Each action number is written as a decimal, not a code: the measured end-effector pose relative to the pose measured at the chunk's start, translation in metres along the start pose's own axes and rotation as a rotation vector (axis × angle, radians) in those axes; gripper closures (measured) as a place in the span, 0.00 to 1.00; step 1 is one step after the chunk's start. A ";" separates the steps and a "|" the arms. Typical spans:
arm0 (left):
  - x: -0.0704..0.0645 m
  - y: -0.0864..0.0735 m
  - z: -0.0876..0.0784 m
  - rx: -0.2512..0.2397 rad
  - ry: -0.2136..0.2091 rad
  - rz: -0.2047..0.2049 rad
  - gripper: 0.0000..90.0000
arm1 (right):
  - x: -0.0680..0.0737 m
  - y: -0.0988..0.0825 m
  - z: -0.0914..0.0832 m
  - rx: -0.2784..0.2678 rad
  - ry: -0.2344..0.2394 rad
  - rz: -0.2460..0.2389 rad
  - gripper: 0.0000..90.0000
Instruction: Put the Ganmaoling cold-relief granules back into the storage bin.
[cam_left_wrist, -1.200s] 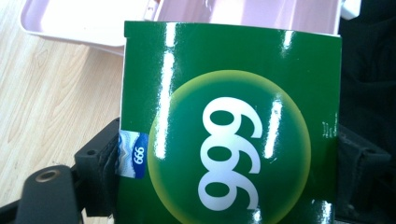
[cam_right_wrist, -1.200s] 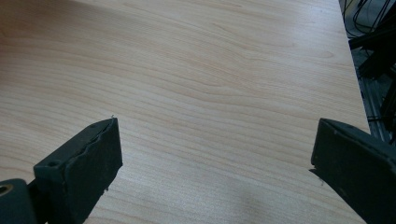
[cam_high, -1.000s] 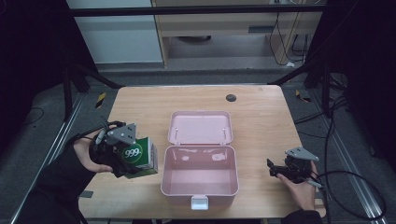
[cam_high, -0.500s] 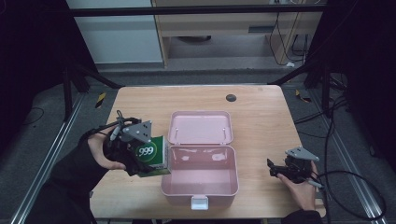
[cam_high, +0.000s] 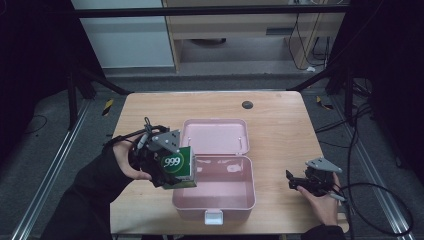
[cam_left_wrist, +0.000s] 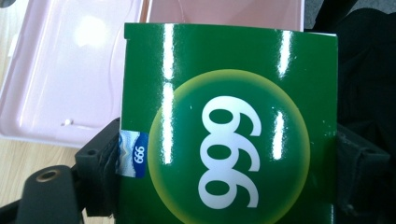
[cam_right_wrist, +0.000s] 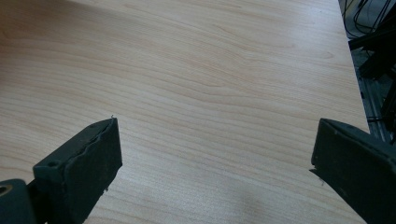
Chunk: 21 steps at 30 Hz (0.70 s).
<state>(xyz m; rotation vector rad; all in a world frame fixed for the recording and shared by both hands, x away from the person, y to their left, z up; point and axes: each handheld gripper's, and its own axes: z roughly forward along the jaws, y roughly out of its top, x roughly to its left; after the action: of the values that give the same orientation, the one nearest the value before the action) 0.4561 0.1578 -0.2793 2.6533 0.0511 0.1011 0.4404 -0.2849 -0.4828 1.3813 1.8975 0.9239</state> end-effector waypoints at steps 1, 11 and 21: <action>0.000 0.000 0.000 0.000 0.000 0.000 0.16 | 0.000 0.000 0.000 0.000 0.000 0.000 0.02; 0.003 0.015 0.019 0.015 -0.015 0.026 0.16 | 0.001 0.000 0.001 0.004 0.000 -0.007 0.02; 0.004 0.020 0.035 0.027 -0.032 0.043 0.16 | 0.002 -0.001 0.001 0.007 0.002 -0.007 0.02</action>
<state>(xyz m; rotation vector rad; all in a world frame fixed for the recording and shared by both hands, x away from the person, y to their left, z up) 0.4636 0.1238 -0.3000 2.6832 -0.0153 0.0728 0.4405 -0.2832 -0.4841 1.3777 1.9070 0.9165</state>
